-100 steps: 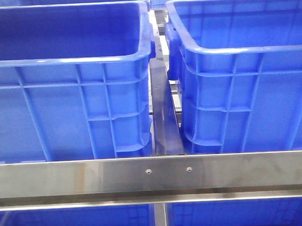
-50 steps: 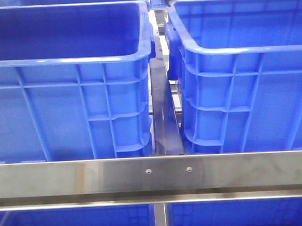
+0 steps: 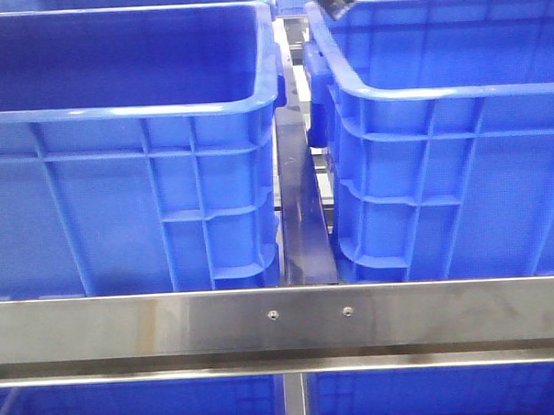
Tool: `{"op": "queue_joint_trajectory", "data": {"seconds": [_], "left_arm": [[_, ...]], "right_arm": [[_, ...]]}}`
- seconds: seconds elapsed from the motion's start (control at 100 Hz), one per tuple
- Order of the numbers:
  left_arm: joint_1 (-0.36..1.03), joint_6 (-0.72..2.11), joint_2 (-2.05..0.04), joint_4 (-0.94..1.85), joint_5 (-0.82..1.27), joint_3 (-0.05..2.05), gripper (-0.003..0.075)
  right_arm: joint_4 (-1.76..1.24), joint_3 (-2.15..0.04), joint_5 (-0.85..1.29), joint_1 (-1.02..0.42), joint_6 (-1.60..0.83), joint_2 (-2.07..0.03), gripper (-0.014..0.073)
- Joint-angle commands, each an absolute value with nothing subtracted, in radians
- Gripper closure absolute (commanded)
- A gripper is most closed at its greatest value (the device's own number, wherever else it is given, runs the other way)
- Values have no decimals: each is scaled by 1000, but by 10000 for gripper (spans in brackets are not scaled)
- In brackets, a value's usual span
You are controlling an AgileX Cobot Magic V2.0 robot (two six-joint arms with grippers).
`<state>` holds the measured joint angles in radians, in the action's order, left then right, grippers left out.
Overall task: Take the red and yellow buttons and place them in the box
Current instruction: 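Carry the red button with the right gripper over the empty bin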
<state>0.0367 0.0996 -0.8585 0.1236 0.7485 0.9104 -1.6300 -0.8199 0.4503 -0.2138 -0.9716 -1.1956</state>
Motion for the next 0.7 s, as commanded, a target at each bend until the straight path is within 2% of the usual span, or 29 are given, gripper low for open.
{"op": "queue_joint_trajectory", "data": {"seconds": [0.0,0.21,0.33,0.34,0.35,0.46,0.53,0.55,0.69], "left_arm": [[6,90,-794,138,653,898,205],[4,90,-712,138,618,850,230],[4,90,-708,134,618,846,369],[4,90,-708,134,618,846,403],[4,90,-708,134,618,846,403],[4,90,-708,134,618,846,614],[4,90,-708,134,618,846,720],[4,90,-708,134,618,846,739],[4,90,-708,134,618,846,739]], "right_arm": [[-1678,-857,424,-211,-1006,-1179,401],[-1655,-923,288,-211,-1063,-1179,401],[-1641,-952,167,-211,-1121,-1179,401],[-1641,-953,159,-211,-1125,-1179,401],[-1640,-954,142,-211,-1133,-1179,401],[-1638,-959,6,-211,-1210,-1180,401],[-1638,-959,-83,-211,-1271,-1185,401],[-1638,-959,-109,-211,-1288,-1189,401],[-1638,-970,-220,-211,-1378,-1238,401]]}}
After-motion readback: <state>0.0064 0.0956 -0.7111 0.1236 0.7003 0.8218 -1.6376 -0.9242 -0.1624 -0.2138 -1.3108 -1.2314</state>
